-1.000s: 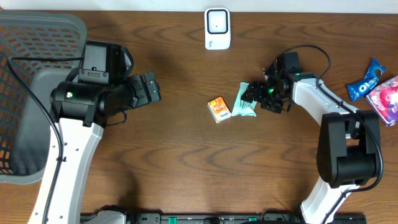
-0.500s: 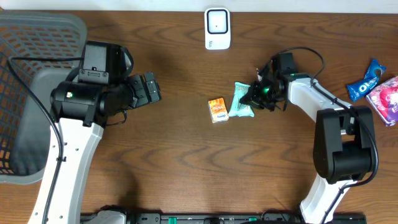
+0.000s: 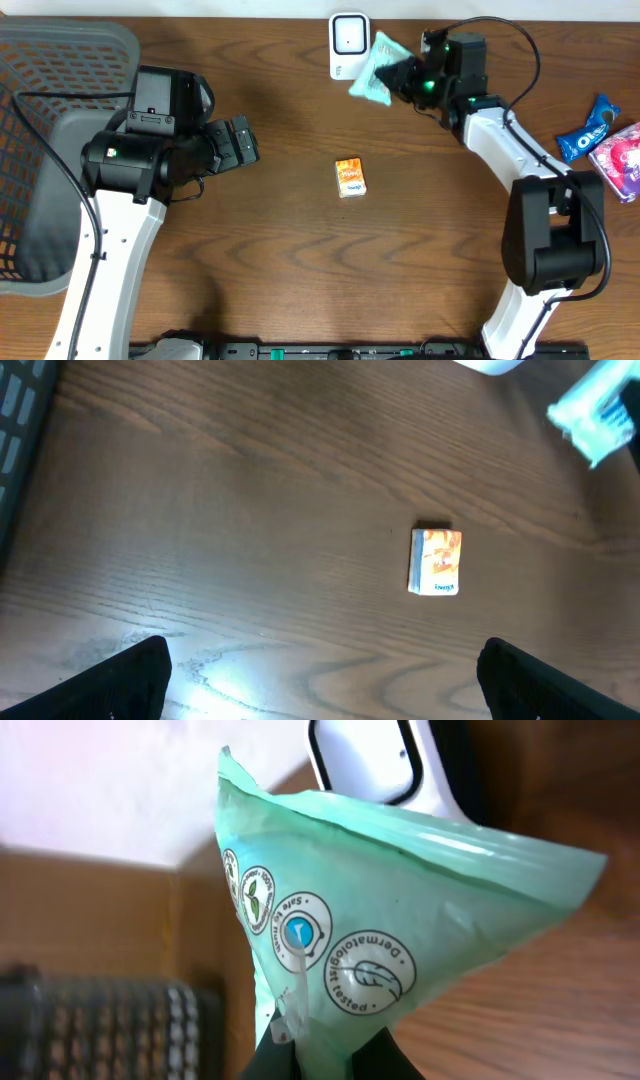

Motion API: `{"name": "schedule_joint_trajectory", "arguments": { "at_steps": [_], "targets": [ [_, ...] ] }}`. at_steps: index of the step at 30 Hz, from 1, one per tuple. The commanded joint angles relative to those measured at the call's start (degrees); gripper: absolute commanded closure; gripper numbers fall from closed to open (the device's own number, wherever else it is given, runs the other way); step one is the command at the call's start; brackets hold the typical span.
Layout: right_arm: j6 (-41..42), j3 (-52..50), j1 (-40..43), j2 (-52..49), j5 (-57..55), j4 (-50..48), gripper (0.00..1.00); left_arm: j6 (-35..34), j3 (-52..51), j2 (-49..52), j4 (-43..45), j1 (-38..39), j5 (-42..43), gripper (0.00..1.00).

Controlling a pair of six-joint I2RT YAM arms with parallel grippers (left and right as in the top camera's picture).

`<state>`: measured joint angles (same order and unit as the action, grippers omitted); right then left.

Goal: Scan the item barcode
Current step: 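Hold the green tissue pack up in front of the white scanner, then carry the green tissue pack to the right table edge and release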

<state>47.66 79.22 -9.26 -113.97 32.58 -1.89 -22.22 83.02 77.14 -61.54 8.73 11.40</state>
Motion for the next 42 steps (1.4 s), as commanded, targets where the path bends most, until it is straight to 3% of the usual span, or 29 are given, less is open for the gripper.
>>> {"name": "schedule_joint_trajectory", "arguments": {
  "at_steps": [1,6,13,21,27,33,38,42],
  "targets": [
    [16.00,0.72,-3.17,0.39,-13.33,-5.14,0.99,0.74,0.42,0.02,-0.15,-0.20,-0.55,0.02],
    [18.71,2.97,-5.44,0.35,-18.10,-14.10,0.99,0.72,0.42,0.02,-0.15,-0.20,-0.52,0.02],
    [18.51,18.38,-6.51,-7.50,-17.66,-6.16,0.99,0.74,0.42,0.02,-0.15,-0.20,-0.52,0.02],
    [16.94,36.87,-6.60,-23.45,-5.60,0.37,0.99,0.74,0.42,0.02,-0.15,-0.20,-0.55,0.02],
    [9.07,38.03,-5.40,-24.57,-5.64,4.57,0.99,0.72,0.42,0.02,-0.15,-0.20,-0.55,0.02],
    [2.95,39.23,1.27,-22.38,1.31,9.57,0.99,0.74,0.42,0.02,-0.15,-0.20,-0.55,0.02],
    [-6.62,39.23,8.79,-18.05,1.03,22.49,0.99,0.74,0.42,0.02,-0.13,-0.20,-0.55,0.02],
    [-15.93,39.23,14.58,-13.90,-12.72,40.24,0.99,0.72,0.42,0.02,-0.15,-0.20,-0.55,0.02]
  ]
}}
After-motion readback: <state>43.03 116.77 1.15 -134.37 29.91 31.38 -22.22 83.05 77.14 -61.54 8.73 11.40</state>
